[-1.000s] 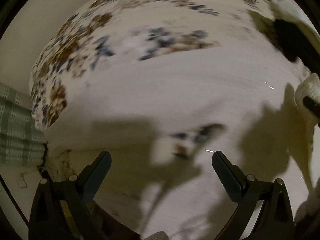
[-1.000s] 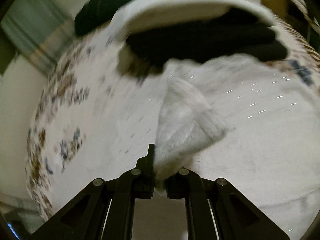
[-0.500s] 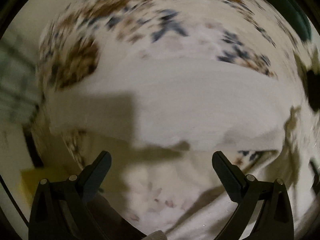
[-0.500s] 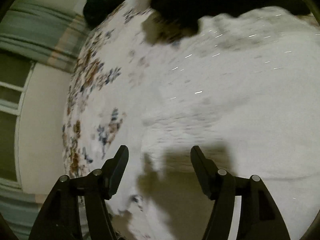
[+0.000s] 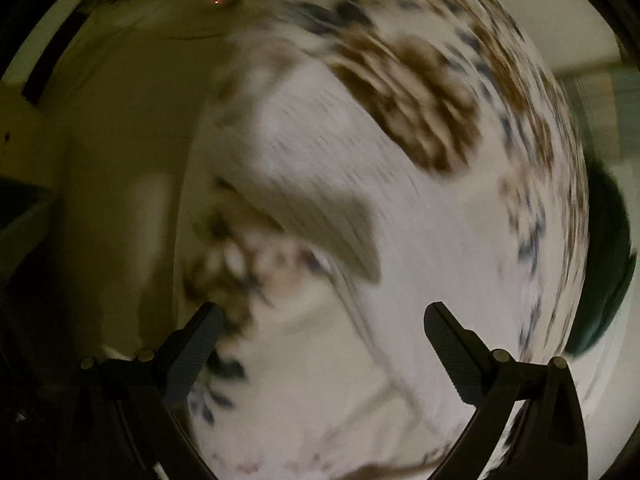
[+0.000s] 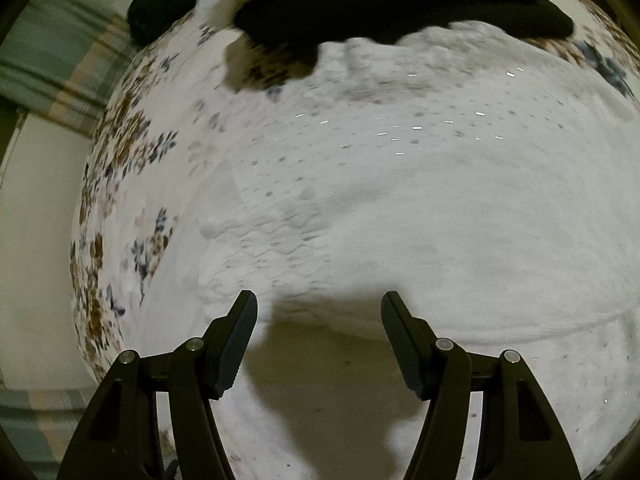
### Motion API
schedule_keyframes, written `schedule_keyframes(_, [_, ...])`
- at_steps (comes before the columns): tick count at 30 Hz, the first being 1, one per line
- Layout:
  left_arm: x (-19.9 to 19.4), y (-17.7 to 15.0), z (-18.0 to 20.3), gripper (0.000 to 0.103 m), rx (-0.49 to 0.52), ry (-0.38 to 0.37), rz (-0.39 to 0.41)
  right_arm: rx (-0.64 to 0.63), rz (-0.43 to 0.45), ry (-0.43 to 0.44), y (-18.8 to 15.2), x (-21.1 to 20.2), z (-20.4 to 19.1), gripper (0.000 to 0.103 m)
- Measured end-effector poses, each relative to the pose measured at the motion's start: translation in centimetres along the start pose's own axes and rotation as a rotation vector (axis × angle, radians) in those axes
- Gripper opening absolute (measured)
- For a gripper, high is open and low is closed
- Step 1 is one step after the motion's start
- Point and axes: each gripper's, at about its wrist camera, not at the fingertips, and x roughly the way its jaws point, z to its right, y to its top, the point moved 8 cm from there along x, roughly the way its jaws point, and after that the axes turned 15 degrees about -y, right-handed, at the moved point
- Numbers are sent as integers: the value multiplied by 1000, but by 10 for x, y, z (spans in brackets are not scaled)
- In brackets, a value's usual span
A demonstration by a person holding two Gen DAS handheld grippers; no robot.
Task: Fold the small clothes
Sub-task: 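Carry the sleeve across the sweater body and release it with the right gripper, then grasp the other sleeve cuff with the left gripper and lift it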
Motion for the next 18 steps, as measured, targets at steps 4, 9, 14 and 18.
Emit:
schedule_keyframes(4, [8,19,-3,97,-60,-49,60,-35,-8,-10,-8,7,-20,67])
schedule_keyframes(9, [17,40,-11,94,-65,-12,126,-57,-11,-9,-14,13,-43,67])
schedule_keyframes(14, [9,62,-14,52,-33,83,231,-94,3,-29,-17,16,-56,67])
schedule_keyframes(18, [2,71,-3,9,58,75,263,-118,27,-103,-16,17,-52,67])
